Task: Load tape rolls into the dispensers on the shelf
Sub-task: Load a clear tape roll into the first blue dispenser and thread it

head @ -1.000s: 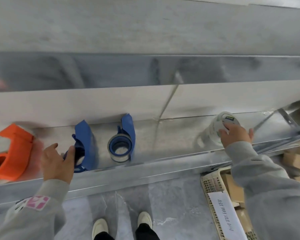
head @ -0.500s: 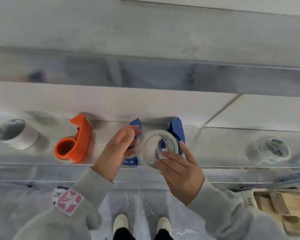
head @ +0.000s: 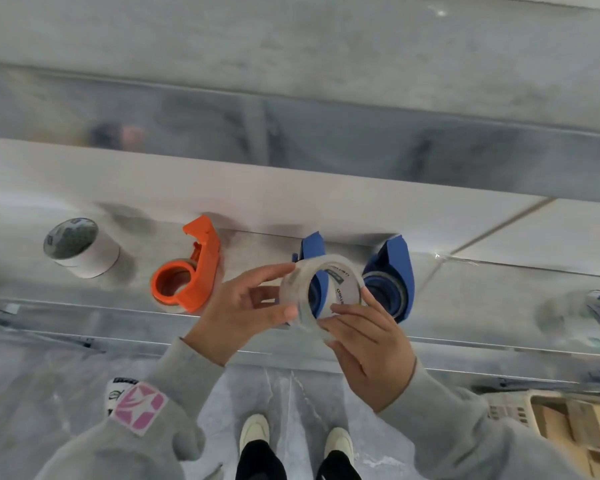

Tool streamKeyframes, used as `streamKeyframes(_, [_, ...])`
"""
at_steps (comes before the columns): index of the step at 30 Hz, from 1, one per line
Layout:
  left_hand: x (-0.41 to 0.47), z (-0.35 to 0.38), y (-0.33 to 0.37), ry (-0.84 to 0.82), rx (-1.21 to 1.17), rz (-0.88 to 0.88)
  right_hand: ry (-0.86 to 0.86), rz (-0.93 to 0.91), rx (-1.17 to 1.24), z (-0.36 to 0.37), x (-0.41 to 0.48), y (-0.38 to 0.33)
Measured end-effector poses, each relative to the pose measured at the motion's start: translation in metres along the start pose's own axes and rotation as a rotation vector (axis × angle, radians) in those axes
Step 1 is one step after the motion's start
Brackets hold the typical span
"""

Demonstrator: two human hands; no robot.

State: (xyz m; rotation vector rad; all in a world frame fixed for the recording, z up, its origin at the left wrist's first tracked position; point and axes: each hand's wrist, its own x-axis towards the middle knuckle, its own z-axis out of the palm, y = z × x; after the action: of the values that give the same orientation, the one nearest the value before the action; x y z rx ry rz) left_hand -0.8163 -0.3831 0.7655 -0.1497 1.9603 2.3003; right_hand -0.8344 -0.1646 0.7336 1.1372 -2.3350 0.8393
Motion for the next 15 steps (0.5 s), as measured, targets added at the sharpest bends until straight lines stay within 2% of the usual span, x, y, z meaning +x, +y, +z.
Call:
streamKeyframes(3, [0.001, -0.007, -0.003, 0.063, 0.06, 0.095, 0.01, 0.144, 0.152, 0.0, 0.002, -0.007])
streamKeyframes(9, [0.003, -0.005, 0.0, 0.159, 0.188, 0.259, 0.034, 0.257, 0.326, -0.001, 0.0, -0.019])
streamKeyframes(15, [0.001, 0.003, 0.002, 0.202, 0.545, 0.453, 0.0, 0.365, 0.4, -0.004, -0.002, -0.025])
